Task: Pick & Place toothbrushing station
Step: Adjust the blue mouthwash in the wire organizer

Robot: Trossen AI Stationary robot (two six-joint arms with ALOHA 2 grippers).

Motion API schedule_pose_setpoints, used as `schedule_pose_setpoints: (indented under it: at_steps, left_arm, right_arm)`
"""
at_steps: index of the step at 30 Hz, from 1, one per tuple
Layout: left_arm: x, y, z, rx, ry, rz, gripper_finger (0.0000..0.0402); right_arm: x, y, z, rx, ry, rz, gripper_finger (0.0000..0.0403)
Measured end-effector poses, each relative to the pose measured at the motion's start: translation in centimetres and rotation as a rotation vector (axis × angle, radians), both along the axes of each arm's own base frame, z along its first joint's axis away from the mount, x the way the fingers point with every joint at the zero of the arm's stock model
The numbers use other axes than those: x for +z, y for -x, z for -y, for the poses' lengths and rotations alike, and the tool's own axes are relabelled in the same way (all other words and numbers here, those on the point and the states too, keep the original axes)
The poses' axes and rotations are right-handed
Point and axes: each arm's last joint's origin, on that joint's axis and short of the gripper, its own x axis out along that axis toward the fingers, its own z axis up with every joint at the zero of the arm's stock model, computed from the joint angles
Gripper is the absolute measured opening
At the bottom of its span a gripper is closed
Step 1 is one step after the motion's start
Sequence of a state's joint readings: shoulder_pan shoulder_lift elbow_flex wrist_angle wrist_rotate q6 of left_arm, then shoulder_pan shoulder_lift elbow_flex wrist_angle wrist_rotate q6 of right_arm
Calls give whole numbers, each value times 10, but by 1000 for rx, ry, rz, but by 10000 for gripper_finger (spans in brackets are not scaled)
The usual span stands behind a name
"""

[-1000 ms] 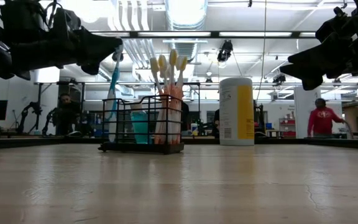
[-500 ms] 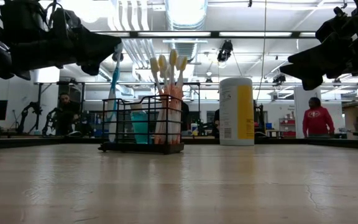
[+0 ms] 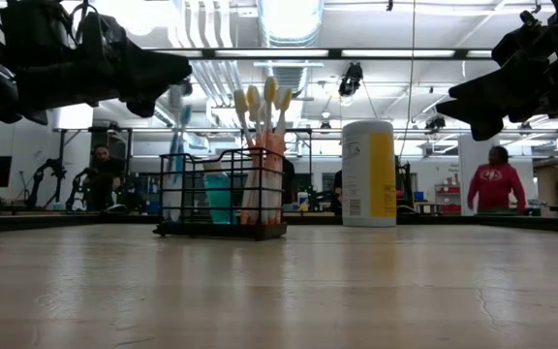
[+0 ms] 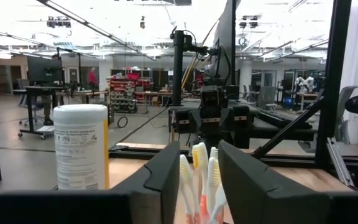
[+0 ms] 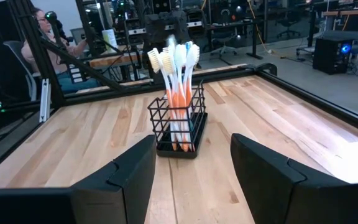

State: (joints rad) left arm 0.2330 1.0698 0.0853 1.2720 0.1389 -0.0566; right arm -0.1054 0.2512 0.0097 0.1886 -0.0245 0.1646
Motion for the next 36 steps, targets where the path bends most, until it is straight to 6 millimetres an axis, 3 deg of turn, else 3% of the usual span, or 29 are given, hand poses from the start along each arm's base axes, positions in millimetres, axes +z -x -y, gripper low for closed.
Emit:
schedule_pose_setpoints:
  at_steps: [6,11,17,23,30,36]
  left_arm:
    - [1,0,0,-3,-1,8,131]
    - [15,-6,-1,-26,0,56,131]
    - [29,-28,-4,-83,-26,-103,131]
    - [68,-50,-9,-94,-35,-326,130]
    - [125,-53,-9,-100,-82,-562,101]
    - [140,-51,-5,-88,-16,-659,41]
  right_arm:
    - [0,0,0,0,0,0,203]
    - [0,0,0,0,0,0,203]
    - [0,0,0,0,0,0,203]
    - [0,0,0,0,0,0,203]
    - [0,0,0,0,0,0,203]
    - [0,0,0,0,0,0,203]
